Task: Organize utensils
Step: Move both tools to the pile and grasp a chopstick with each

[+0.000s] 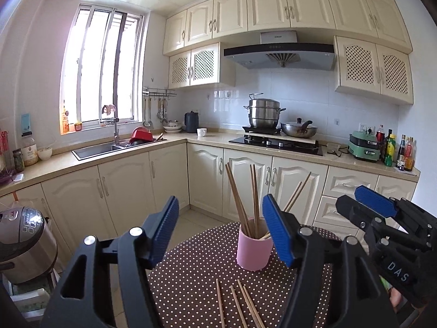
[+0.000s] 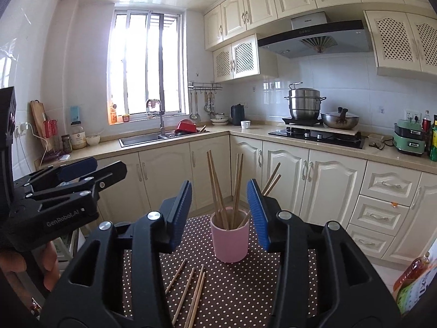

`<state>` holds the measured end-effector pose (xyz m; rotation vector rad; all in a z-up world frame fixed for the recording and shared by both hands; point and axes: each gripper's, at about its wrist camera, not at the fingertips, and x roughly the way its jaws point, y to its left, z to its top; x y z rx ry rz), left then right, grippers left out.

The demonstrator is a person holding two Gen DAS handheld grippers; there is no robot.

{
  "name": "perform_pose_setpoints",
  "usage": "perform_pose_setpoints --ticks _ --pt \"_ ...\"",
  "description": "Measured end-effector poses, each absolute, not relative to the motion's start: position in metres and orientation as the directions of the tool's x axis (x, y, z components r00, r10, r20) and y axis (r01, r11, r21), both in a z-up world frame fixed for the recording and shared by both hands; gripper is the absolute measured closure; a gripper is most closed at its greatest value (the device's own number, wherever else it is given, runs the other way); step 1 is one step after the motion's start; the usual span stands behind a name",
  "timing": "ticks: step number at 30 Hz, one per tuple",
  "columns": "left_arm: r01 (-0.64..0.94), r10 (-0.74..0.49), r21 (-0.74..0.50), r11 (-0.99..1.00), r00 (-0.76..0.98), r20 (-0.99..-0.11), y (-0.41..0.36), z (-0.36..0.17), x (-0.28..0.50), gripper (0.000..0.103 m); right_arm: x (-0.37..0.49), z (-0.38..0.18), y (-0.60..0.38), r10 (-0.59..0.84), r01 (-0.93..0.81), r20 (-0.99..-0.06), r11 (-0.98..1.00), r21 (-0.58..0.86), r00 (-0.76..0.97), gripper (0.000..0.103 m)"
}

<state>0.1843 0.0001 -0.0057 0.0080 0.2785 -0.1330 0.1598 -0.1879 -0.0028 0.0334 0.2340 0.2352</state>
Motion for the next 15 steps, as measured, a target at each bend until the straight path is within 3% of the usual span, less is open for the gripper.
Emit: perform_pose_setpoints --ticks 8,15 --pt "0.121 -0.109 0.014 0.993 0.939 -0.327 0.004 -0.034 0.186 0.039 0.159 -0.029 -0.177 0.252 -0.243 -0.285 0.968 0.067 0.925 0.060" --pt "0.107 -0.085 0.025 0.994 0.888 -0.452 0.016 -0.076 0.206 0.039 0.170 -0.064 -0.169 0.263 -0.253 -0.369 0.965 0.076 0.891 0.060"
